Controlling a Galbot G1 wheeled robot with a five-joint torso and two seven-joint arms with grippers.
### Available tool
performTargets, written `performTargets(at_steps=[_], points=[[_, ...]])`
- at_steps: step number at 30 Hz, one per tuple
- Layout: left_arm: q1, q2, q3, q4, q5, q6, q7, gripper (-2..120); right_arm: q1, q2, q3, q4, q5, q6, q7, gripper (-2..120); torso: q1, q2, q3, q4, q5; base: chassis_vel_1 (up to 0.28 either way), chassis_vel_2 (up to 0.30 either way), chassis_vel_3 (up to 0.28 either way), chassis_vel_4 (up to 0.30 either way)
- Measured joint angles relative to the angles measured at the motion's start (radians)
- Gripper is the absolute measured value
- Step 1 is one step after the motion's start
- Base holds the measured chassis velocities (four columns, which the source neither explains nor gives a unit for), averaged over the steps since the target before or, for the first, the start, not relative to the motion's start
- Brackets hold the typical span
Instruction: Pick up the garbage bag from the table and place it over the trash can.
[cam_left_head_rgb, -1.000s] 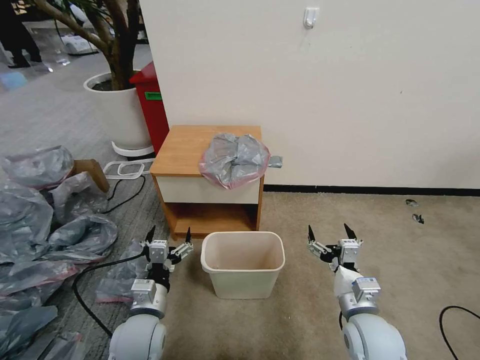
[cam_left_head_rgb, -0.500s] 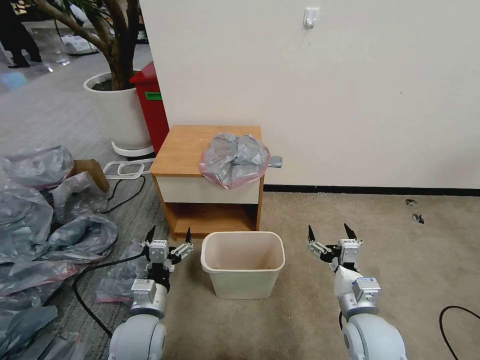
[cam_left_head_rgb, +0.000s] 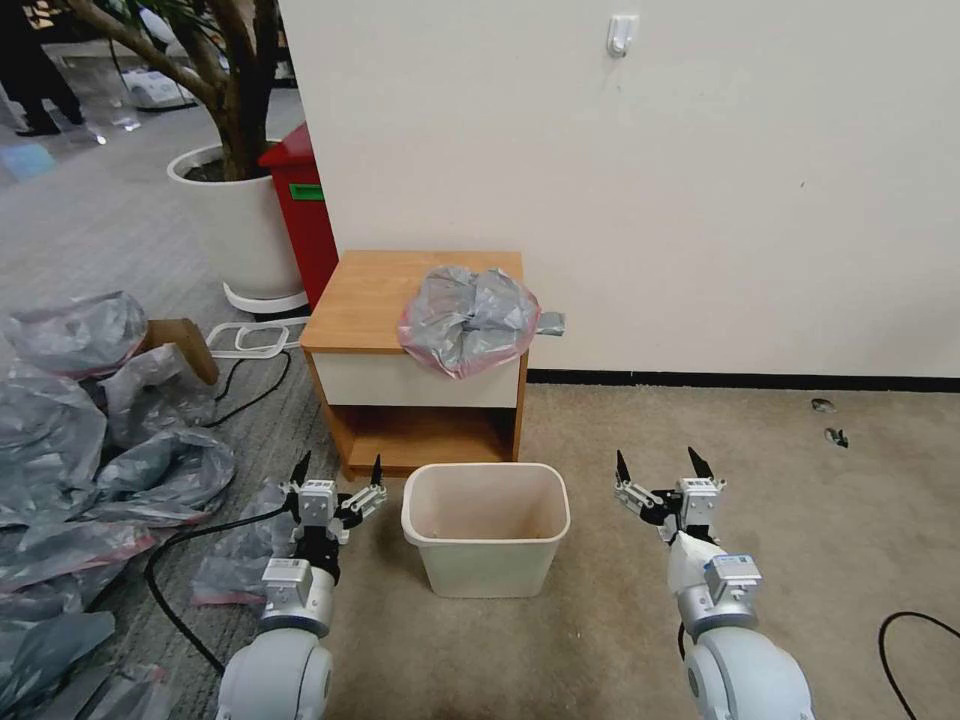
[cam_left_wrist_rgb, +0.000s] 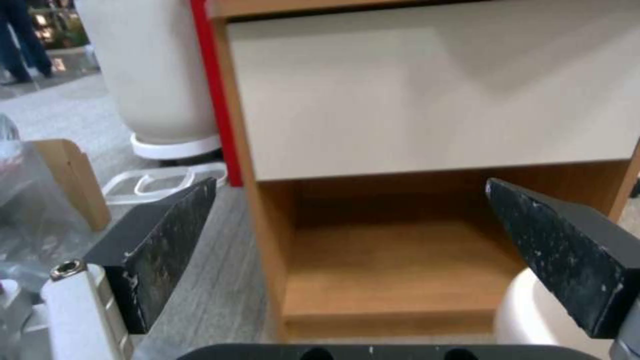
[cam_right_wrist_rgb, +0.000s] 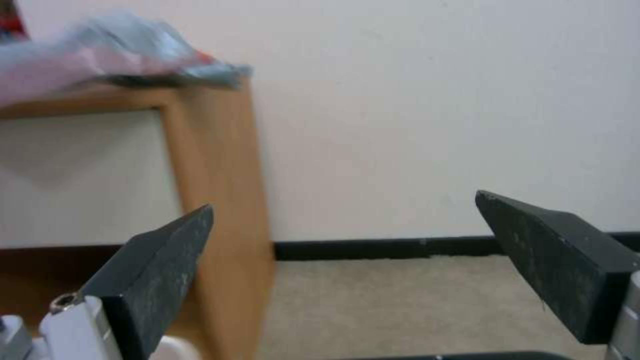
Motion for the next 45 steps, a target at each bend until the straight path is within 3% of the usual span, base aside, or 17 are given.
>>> performTargets(at_steps=[6, 9, 14, 17, 18, 21, 31, 45], points=[[0.063, 0.167, -0.048, -0.014, -0.179, -0.010, 0.001, 100, -0.010, 0.003, -0.018, 0.013, 0.046, -0.027, -0.010, 100, 0.000, 0.000, 0.000, 0.0000, 0.0014, 0.000, 0.000, 0.000, 0.000], [0.074, 0.171, -0.045, -0.013, -0.193, -0.012, 0.005, 100, -0.002, 0.003, -0.022, 0.005, 0.058, -0.029, -0.010, 100, 0.000, 0.000, 0.000, 0.0003, -0.0003, 0.000, 0.000, 0.000, 0.000], [0.077, 0.169, -0.043, -0.008, -0.196, -0.023, 0.007, 100, 0.051, -0.030, -0.033, -0.030, 0.146, -0.028, -0.007, 100, 0.000, 0.000, 0.000, 0.0000, 0.0003, 0.000, 0.000, 0.000, 0.000], [0.079, 0.168, -0.038, -0.014, -0.196, -0.044, 0.010, 100, 0.161, -0.073, -0.067, -0.089, 0.361, -0.031, 0.026, 100, 0.000, 0.000, 0.000, 0.0002, 0.0005, 0.000, 0.000, 0.000, 0.000], [0.079, 0.168, -0.038, -0.014, -0.196, -0.044, 0.010, 100, 0.161, -0.073, -0.067, -0.089, 0.361, -0.031, 0.026, 100, 0.000, 0.000, 0.000, 0.0002, 0.0005, 0.000, 0.000, 0.000, 0.000], [0.086, 0.166, -0.038, -0.033, -0.195, -0.051, 0.011, 100, 0.297, -0.099, -0.123, -0.158, 0.625, -0.037, 0.069, 100, 0.000, 0.000, 0.000, 0.0001, 0.0006, 0.000, 0.000, 0.000, 0.000], [0.123, 0.143, -0.061, -0.065, -0.167, -0.055, 0.010, 100, 0.594, -0.074, -0.182, -0.366, 1.011, -0.027, 0.147, 100, 0.000, 0.000, 0.000, 0.0002, 0.0004, 0.000, 0.000, 0.000, 0.000], [0.130, 0.125, -0.066, -0.058, -0.145, -0.061, 0.008, 100, 0.748, -0.016, -0.204, -0.577, 1.059, 0.007, 0.145, 97, 0.000, 0.000, 0.000, 0.0001, 0.0006, 0.000, 0.000, 0.000, 0.000]])
